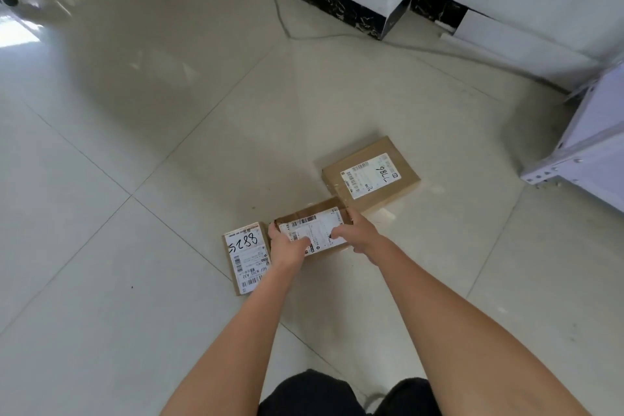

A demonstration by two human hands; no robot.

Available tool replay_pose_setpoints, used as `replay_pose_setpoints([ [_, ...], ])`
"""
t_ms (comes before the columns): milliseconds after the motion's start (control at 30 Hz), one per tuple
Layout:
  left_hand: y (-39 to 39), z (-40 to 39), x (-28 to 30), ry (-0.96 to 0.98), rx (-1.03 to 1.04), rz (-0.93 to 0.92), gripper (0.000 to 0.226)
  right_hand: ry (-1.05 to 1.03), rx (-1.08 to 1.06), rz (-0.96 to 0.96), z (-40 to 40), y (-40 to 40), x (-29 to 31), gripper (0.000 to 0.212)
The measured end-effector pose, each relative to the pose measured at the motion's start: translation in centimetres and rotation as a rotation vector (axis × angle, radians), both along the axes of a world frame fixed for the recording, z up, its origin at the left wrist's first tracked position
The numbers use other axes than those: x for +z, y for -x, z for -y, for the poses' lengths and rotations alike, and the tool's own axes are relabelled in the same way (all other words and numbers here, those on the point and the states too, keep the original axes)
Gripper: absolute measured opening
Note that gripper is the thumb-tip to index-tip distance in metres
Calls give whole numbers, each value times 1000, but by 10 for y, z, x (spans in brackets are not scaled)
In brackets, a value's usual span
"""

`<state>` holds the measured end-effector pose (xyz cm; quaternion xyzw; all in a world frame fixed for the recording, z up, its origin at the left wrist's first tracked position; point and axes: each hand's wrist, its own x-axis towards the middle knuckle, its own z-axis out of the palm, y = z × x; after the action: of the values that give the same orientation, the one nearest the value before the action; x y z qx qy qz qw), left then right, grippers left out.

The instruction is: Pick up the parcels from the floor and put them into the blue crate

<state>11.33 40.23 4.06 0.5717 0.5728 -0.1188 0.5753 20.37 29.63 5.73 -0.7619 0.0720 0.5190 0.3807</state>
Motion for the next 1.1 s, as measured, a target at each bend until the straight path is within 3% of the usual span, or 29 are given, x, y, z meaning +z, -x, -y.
replay_pose_setpoints([
  [233, 24, 41, 185, -6, -144, -3, 58, 13, -173, -39, 56, 36, 179, 67],
  [400, 26, 88, 321, -65, -354, -7, 34, 34, -340, -27, 125, 65, 328, 72],
  [600, 27, 187, 462, -118, -680, 31, 41, 82, -566, 3, 233, 112, 470, 61],
  [800, 72, 331, 532, -72, -825, 132, 40, 54, -777, 96, 373, 180, 541, 58],
  [1100, 204, 594, 582, 61, -882, 219, 49, 17, -965, 165, 634, 335, 590, 59],
])
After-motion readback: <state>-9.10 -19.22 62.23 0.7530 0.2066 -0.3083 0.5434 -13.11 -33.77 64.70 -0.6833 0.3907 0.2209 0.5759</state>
